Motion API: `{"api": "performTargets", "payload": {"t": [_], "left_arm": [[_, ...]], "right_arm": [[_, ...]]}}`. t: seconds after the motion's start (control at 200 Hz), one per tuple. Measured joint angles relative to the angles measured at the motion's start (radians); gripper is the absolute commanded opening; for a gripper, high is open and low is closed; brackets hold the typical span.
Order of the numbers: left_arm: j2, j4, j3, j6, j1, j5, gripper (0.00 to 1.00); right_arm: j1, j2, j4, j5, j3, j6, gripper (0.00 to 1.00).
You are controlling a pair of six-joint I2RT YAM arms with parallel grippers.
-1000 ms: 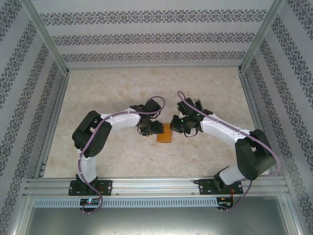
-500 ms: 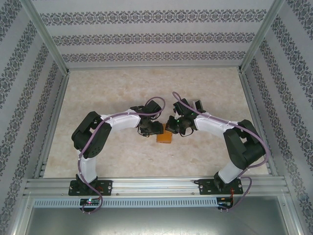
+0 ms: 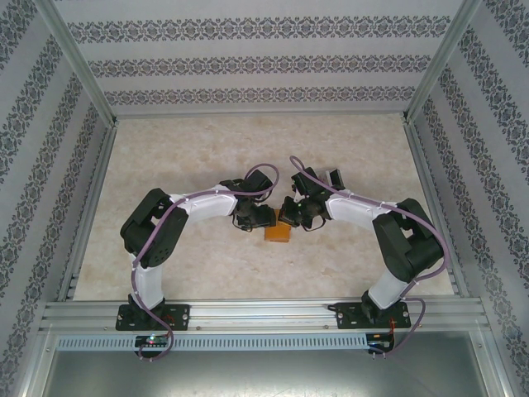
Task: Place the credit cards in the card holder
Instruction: Close the button on the card holder, then move the card holder to the bottom-center of the table.
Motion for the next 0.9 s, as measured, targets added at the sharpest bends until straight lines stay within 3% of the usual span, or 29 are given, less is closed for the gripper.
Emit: {"api": "performTargets", "payload": {"t": [0.53, 0.899], "left_arm": [[0.000, 0.000, 0.000, 0.000, 0.000, 0.000, 0.52], [0.000, 0.000, 0.000, -0.007, 0.000, 0.000, 0.51]], "right_arm": [[0.000, 0.022, 0.023, -0.006, -0.011, -0.003, 0.00], [0.013, -0.023, 0.194, 0.005, -0.127, 0.010, 0.00]]}}
